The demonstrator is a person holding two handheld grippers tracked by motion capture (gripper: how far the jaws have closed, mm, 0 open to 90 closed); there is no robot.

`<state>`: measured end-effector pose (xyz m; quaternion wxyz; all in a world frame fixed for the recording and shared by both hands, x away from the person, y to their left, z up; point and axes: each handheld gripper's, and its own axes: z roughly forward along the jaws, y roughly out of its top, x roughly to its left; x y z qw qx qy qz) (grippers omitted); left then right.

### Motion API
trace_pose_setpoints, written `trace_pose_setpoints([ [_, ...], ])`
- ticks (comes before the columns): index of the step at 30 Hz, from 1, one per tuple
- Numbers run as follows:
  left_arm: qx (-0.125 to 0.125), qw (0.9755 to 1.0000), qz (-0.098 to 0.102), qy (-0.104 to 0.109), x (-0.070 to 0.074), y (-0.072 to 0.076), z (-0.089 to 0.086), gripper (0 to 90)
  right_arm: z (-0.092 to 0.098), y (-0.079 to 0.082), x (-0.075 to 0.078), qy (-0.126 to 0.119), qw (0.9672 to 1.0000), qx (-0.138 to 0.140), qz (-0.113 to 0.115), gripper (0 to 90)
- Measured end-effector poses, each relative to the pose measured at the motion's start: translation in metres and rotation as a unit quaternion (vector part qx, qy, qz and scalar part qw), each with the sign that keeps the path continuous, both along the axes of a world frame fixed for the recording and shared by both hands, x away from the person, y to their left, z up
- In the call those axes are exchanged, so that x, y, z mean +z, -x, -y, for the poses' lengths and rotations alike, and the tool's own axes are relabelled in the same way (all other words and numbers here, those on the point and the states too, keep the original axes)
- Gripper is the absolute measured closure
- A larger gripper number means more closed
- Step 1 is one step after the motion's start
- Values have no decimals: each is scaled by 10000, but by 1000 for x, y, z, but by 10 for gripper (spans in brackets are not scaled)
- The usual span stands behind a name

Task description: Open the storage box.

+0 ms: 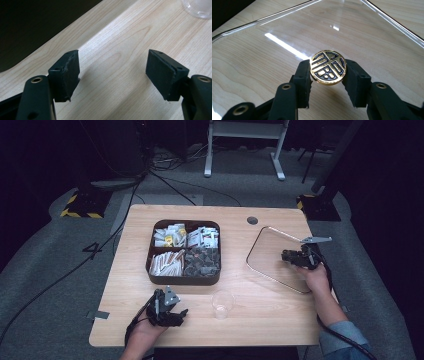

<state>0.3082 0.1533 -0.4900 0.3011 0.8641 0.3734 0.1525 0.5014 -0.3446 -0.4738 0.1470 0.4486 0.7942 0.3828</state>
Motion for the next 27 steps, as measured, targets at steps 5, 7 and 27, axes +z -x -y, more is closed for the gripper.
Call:
trace_pose_setpoints([
  [5, -18, 10000, -45, -48, 0, 0, 1, 278, -1, 1, -4, 66, 10000, -8, -25, 584],
  [7, -25, 10000, -20, -61, 1, 0, 1, 276, -2, 1, -7, 118, 9999, -28, -40, 584],
  [27, -98, 9999, -12, -24, 2, 1, 3, 258, 1, 2, -17, 66, 9998, -169, -88, 390],
])
